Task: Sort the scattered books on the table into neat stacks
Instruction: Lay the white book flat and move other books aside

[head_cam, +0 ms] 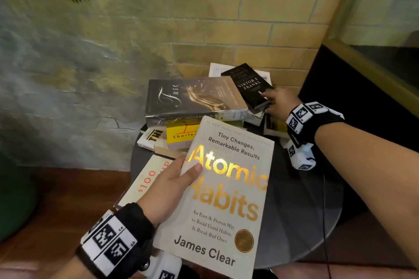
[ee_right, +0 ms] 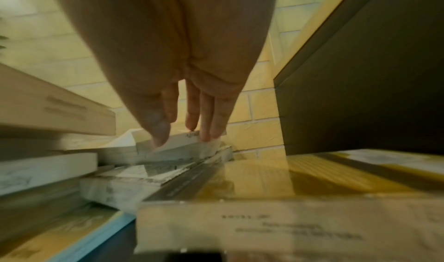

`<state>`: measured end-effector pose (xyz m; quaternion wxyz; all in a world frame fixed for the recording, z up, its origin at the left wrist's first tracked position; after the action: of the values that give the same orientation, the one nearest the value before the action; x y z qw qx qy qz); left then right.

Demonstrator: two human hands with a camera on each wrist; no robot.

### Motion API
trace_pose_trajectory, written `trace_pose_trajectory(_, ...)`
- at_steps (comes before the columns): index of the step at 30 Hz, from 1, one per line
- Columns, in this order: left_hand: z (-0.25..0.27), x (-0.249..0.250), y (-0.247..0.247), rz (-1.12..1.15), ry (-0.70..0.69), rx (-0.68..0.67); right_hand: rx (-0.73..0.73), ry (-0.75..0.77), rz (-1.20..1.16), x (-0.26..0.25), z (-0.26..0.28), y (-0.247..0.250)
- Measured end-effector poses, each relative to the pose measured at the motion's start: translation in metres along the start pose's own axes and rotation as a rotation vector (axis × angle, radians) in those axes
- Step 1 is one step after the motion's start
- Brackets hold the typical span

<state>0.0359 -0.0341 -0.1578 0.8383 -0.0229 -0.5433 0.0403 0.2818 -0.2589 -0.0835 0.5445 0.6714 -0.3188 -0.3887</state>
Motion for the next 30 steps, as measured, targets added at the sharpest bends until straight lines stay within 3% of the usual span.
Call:
trace_pose_trajectory(3, 0.003, 0.001, -0.007, -0.028, 0.007, -0.026, -0.051, 0.016, -0.066, -0.005, 0.028, -0.001)
trace_pose_trajectory(7, 0.008, 0.004, -0.019, -0.098, -0.022, -0.001, 0.022, -0.016, -0.316, -0.024, 0.090, 0.020)
trace_pose_trajectory(10, 0.008, -0.002, -0.035, -0.159, -0.021, -0.004, -0.171, -0.230, -0.762, -0.039, 0.149, -0.004)
trace_pose_trajectory(12, 0.006, -0.005, -0.049, -0.188, -0.021, 0.008, -0.243, -0.268, -0.902, -0.046, 0.178, -0.019)
trace_pose_trajectory(16, 0.009, -0.004, -0.092, -0.172, 0.005, 0.005, -0.032, -0.355, -1.052, -0.018, 0.202, -0.027)
trace_pose_trajectory(18, 0.008, -0.006, -0.117, -0.130, 0.027, -0.087, 0.063, -0.398, -0.996, 0.004, 0.207, -0.026)
trace_pose_trajectory(21, 0.013, -0.009, -0.147, -0.302, 0.021, -0.204, 0.081, -0.415, -0.714, 0.031, 0.210, -0.022)
trace_pose_trajectory(26, 0.017, -0.011, -0.170, -0.933, -0.140, -0.201, -0.314, -0.296, -0.126, 0.025, 0.202, -0.028)
trace_pose_trajectory(30, 0.010, -0.025, -0.178, -1.353, -0.132, -0.252, -0.407, -0.242, -0.023, 0.021, 0.185, -0.022)
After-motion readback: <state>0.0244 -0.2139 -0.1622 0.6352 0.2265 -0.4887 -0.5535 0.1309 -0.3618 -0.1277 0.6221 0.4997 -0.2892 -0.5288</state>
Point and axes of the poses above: each hand's wrist, its own z-axis away from the middle knuckle, its own y-axis out of the back of the hand, x = y × z, the point moved 8 cm from there along -z, towards the middle knuckle, and after that the axes turned 13 degrees about y, right-handed, at the moved point
